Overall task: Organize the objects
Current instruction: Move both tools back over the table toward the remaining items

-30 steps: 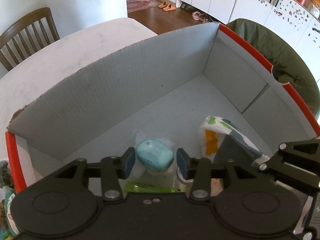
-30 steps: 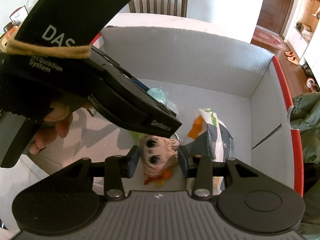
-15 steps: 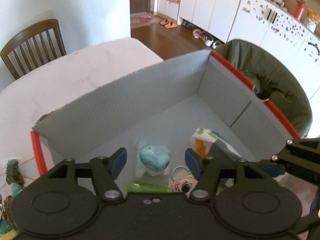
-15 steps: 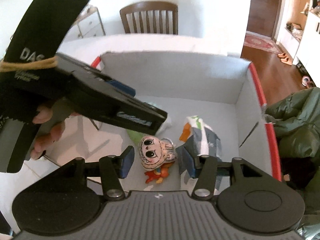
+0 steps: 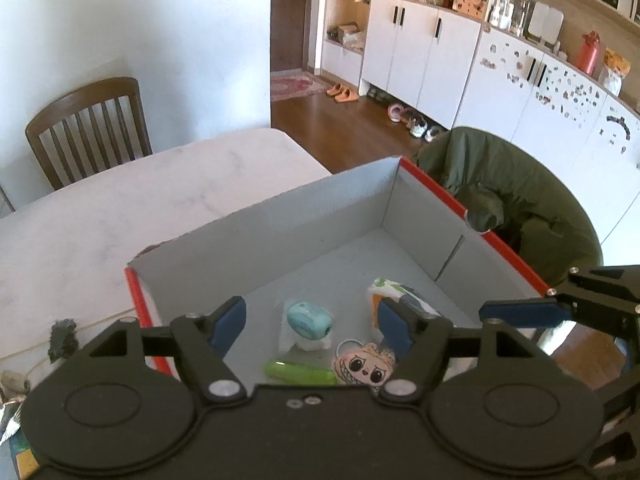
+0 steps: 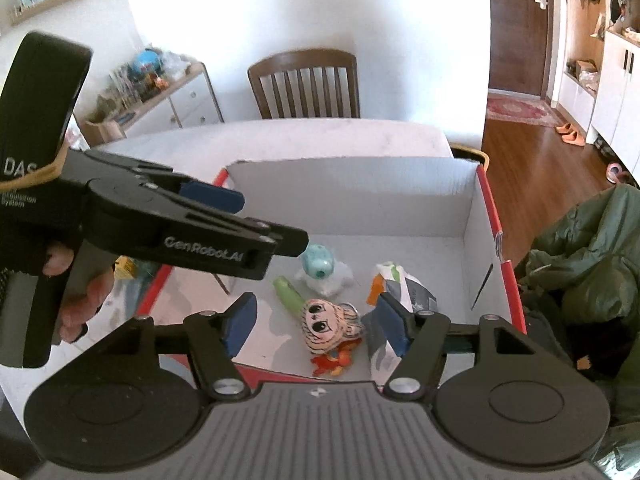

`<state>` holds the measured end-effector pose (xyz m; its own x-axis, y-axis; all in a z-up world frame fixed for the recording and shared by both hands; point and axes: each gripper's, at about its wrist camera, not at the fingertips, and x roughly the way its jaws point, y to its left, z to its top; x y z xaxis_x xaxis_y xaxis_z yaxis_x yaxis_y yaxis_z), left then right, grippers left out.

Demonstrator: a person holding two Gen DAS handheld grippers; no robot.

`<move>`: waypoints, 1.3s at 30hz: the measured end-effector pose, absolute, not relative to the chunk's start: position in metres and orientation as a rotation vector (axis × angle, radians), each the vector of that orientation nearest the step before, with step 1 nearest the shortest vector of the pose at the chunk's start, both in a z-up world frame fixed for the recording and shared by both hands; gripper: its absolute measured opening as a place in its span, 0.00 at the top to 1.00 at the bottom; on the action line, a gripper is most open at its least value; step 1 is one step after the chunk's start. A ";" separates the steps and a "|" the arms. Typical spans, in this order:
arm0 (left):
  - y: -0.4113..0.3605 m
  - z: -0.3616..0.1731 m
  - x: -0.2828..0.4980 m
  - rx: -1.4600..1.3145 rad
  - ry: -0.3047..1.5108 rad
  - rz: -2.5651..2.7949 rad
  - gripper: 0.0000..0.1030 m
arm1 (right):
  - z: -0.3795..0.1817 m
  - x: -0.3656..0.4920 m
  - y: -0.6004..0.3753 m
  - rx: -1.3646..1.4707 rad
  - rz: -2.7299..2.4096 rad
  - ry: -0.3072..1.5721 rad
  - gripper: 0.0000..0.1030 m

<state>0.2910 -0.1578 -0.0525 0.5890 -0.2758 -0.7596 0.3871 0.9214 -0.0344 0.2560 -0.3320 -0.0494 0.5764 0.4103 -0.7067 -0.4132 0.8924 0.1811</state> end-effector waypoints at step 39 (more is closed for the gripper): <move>-0.018 0.006 0.202 0.065 0.670 -0.343 0.01 | 0.014 0.192 -0.245 0.149 0.448 0.600 0.15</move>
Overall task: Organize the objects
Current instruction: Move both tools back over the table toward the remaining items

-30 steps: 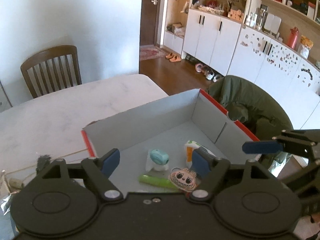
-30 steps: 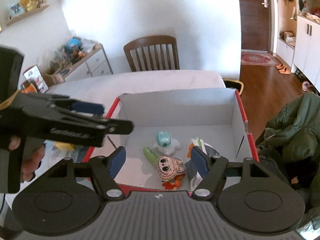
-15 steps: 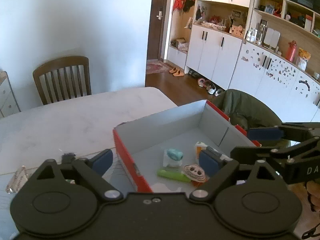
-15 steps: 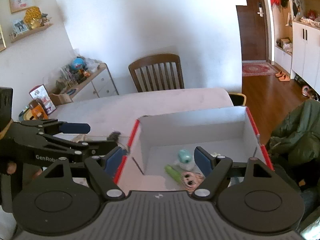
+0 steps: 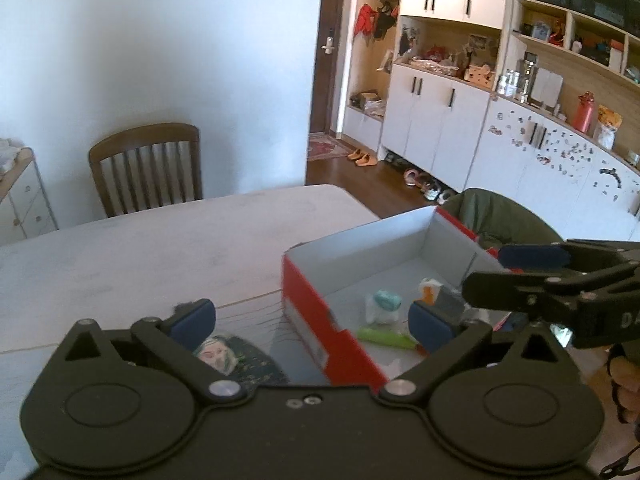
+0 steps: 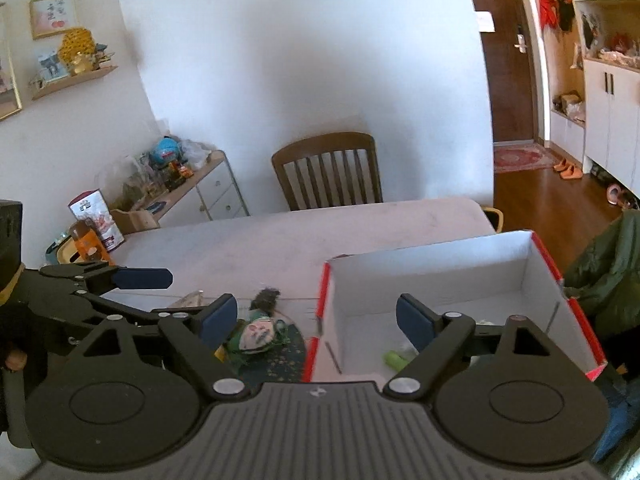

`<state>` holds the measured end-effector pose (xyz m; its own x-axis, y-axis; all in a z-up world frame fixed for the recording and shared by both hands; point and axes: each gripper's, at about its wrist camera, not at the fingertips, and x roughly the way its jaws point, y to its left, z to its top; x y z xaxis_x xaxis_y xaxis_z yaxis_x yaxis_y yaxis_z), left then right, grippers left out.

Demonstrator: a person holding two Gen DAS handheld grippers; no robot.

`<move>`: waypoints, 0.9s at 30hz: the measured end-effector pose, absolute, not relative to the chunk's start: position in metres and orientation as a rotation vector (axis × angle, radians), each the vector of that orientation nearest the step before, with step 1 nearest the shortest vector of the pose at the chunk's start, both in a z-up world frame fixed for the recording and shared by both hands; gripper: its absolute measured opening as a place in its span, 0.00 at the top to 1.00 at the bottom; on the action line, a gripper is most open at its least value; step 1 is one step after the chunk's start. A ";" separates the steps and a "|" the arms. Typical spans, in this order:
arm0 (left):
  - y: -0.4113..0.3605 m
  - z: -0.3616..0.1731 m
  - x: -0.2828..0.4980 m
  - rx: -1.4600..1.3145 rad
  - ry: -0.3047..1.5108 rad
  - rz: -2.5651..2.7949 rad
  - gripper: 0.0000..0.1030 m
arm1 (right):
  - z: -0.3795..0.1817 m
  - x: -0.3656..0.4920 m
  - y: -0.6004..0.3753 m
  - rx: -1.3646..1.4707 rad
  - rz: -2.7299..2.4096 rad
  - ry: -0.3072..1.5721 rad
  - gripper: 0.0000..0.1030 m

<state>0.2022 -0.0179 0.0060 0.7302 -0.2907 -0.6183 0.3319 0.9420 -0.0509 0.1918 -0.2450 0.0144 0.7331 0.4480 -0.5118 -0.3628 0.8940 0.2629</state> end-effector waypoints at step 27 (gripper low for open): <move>0.150 -0.030 0.227 -0.007 0.700 -0.175 0.00 | -0.018 0.191 -0.099 0.050 0.450 0.637 0.03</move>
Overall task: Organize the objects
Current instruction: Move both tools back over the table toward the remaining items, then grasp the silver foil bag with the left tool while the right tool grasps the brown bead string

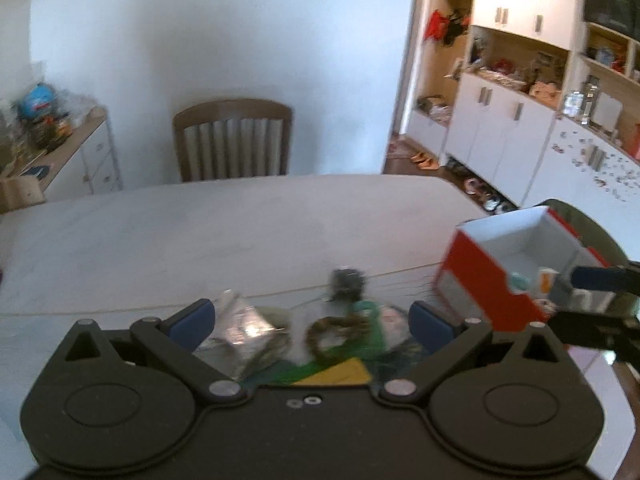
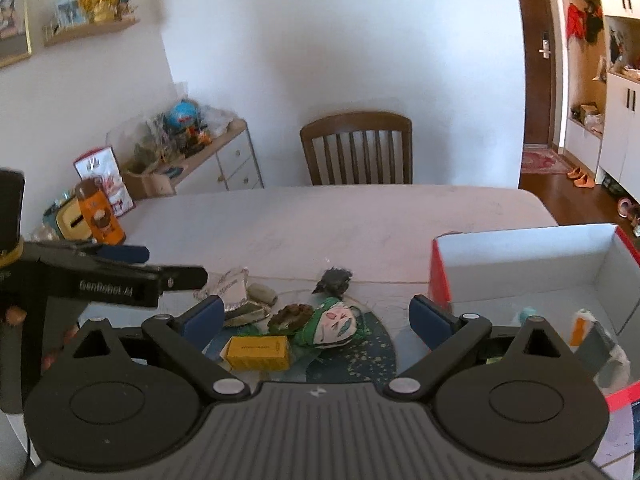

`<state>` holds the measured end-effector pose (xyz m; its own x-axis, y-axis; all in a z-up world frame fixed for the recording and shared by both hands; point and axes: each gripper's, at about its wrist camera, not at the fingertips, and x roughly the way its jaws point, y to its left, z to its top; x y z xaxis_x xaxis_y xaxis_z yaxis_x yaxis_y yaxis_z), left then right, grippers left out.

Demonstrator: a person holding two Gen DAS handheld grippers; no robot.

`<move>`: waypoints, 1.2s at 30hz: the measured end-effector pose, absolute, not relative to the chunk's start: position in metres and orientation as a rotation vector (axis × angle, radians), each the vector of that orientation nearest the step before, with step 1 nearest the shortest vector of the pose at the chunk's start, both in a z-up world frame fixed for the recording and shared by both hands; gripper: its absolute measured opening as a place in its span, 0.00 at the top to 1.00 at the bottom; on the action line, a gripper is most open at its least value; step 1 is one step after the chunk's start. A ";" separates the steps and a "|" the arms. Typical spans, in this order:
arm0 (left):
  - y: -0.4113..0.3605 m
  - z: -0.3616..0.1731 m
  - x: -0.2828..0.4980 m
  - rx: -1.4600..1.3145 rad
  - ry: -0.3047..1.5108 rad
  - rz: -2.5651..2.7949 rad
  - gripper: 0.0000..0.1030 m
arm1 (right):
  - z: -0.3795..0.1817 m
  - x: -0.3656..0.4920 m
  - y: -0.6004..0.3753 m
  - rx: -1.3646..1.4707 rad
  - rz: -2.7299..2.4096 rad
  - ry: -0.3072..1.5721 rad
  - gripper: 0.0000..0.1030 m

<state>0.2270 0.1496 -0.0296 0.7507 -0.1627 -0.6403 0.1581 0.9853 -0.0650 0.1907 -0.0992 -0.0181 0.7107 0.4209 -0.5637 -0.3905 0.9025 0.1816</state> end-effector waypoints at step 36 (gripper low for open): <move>0.194 -0.138 0.343 -0.112 0.977 0.017 0.02 | -0.121 0.317 -0.035 0.002 0.344 0.928 0.04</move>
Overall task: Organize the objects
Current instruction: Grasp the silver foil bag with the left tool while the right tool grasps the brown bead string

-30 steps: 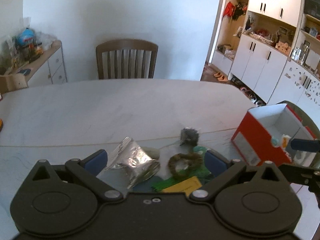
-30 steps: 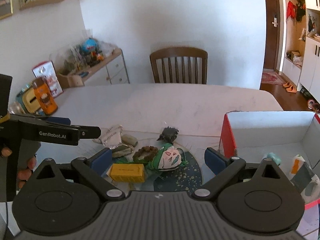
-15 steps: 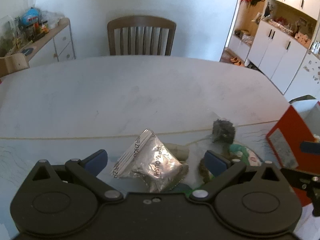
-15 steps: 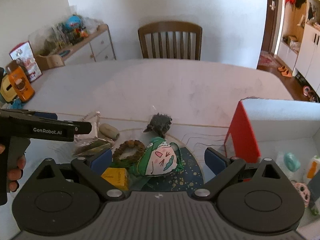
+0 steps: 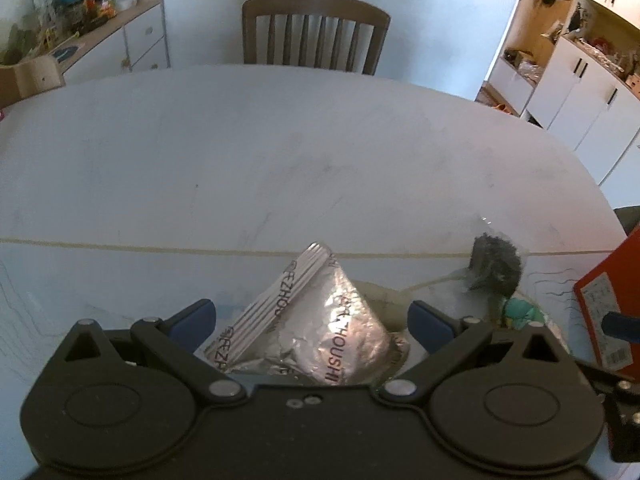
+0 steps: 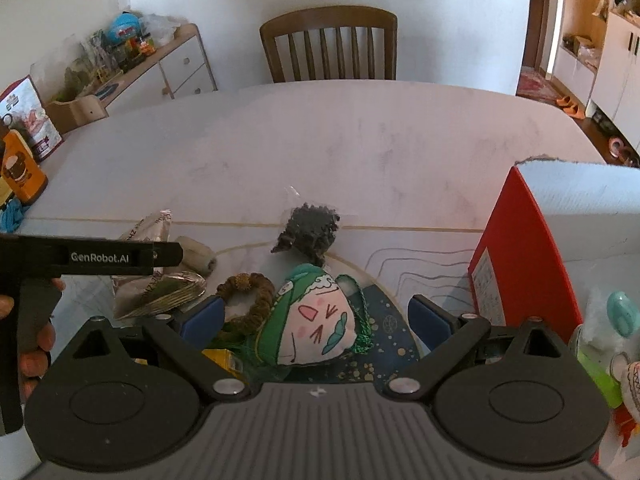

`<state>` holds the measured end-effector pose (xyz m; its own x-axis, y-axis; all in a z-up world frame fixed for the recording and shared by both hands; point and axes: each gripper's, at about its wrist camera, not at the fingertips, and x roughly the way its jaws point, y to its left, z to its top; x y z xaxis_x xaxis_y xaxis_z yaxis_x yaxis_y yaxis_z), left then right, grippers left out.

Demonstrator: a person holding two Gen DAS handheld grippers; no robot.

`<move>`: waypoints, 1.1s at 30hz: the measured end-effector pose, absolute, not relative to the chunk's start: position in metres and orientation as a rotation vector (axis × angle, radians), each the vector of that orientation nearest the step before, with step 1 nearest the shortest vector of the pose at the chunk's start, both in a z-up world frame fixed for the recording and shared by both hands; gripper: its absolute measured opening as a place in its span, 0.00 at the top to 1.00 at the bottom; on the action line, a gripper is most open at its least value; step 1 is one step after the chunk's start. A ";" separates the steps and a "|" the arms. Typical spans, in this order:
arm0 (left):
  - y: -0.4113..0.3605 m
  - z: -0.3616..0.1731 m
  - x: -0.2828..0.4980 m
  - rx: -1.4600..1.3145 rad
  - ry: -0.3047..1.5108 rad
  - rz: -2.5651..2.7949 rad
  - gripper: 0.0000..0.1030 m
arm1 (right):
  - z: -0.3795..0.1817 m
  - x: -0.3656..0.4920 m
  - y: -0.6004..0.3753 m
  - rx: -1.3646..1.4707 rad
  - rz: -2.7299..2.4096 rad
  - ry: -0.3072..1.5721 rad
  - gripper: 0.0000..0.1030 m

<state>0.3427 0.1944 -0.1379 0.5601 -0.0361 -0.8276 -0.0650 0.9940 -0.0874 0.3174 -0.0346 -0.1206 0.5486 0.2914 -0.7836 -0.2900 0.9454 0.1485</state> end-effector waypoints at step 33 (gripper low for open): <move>0.208 -0.152 0.335 -0.227 0.959 -0.030 0.39 | -0.124 0.302 0.019 -0.285 0.449 0.869 0.82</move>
<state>0.3347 0.2084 -0.1519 0.5761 -0.1258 -0.8076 -0.0747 0.9759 -0.2053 0.3015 0.0192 -0.1236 0.5618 0.2619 -0.7847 -0.4886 0.8705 -0.0592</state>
